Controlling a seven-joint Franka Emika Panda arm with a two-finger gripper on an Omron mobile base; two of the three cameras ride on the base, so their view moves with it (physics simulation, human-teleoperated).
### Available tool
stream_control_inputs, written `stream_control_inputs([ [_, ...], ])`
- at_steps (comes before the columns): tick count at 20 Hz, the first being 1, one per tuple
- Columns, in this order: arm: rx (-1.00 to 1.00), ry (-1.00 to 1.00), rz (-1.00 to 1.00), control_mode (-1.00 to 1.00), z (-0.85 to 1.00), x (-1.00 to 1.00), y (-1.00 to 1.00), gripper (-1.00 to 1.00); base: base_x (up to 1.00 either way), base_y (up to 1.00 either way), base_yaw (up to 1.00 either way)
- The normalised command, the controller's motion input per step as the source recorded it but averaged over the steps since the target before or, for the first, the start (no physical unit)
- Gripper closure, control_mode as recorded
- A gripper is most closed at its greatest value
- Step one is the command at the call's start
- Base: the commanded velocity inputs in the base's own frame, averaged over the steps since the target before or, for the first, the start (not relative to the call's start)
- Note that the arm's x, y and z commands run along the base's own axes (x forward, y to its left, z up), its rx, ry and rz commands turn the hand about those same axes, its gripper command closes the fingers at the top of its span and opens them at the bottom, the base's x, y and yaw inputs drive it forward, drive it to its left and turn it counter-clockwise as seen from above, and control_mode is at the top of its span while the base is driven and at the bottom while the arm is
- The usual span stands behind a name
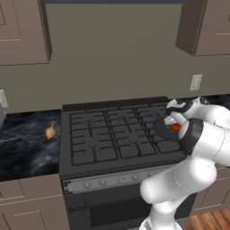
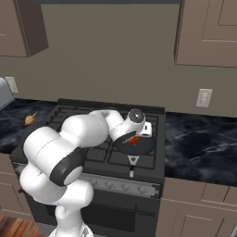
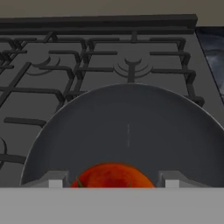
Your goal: Place the pan on the front right burner on the stove. Then place the tomato and the onion in the pan and turn on the front right burner.
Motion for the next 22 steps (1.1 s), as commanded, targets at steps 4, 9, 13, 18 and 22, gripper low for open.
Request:
stream_control_inputs([
  [4,0.00,0.00,0.00,-1.00,-0.05,0.00,-0.02,1.00,0.00,0.00,0.00],
  [9,0.00,0.00,0.00,-1.00,0.00,0.00,0.00,1.00,0.00,0.00,0.00],
  [13,0.00,0.00,0.00,-1.00,0.00,0.00,0.00,1.00,0.00,0.00,0.00],
  [18,0.00,0.00,0.00,-1.00,0.00,0.00,0.00,1.00,0.00,0.00,0.00],
  [22,0.00,0.00,0.00,-1.00,0.00,0.00,0.00,1.00,0.00,0.00,0.00],
])
